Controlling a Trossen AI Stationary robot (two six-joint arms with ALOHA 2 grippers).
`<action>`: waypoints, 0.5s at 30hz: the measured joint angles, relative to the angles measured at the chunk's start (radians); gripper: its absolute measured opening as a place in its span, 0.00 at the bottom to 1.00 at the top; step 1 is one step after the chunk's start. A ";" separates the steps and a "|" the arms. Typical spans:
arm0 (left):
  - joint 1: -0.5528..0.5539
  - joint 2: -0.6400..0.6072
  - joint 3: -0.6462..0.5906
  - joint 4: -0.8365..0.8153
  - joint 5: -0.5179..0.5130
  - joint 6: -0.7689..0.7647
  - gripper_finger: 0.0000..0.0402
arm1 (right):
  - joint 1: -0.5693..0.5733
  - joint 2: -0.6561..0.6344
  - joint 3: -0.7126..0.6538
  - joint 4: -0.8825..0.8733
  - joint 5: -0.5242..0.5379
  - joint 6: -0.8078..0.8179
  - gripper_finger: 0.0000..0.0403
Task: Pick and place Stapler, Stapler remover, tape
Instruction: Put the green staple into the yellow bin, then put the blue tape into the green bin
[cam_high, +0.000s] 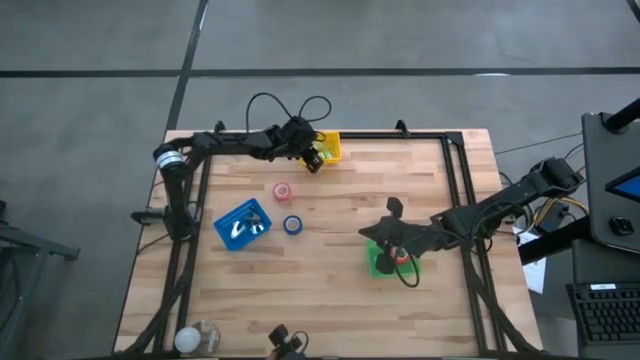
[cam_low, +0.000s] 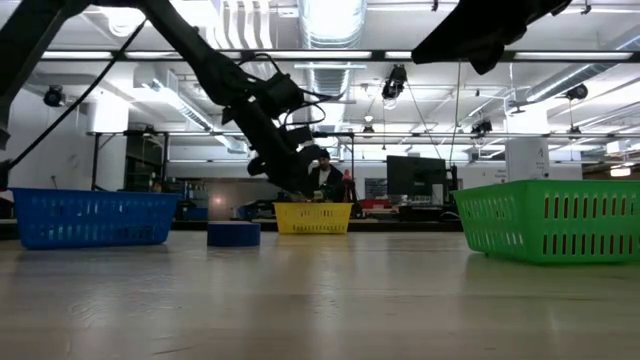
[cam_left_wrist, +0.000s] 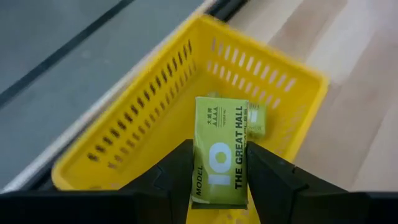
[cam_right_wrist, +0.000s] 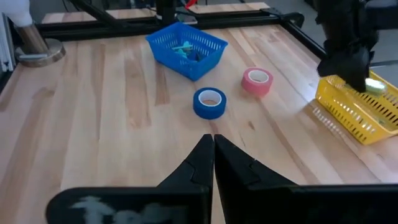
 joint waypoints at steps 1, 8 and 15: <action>0.003 -0.005 0.007 -0.003 0.007 0.001 0.36 | 0.000 0.000 0.000 -0.001 0.000 -0.002 0.02; 0.004 -0.029 0.017 -0.047 0.004 -0.007 0.53 | 0.000 0.010 -0.001 -0.001 0.000 0.000 0.02; -0.035 -0.120 0.002 -0.199 0.012 0.038 0.63 | 0.000 0.011 -0.001 -0.001 -0.001 0.001 0.02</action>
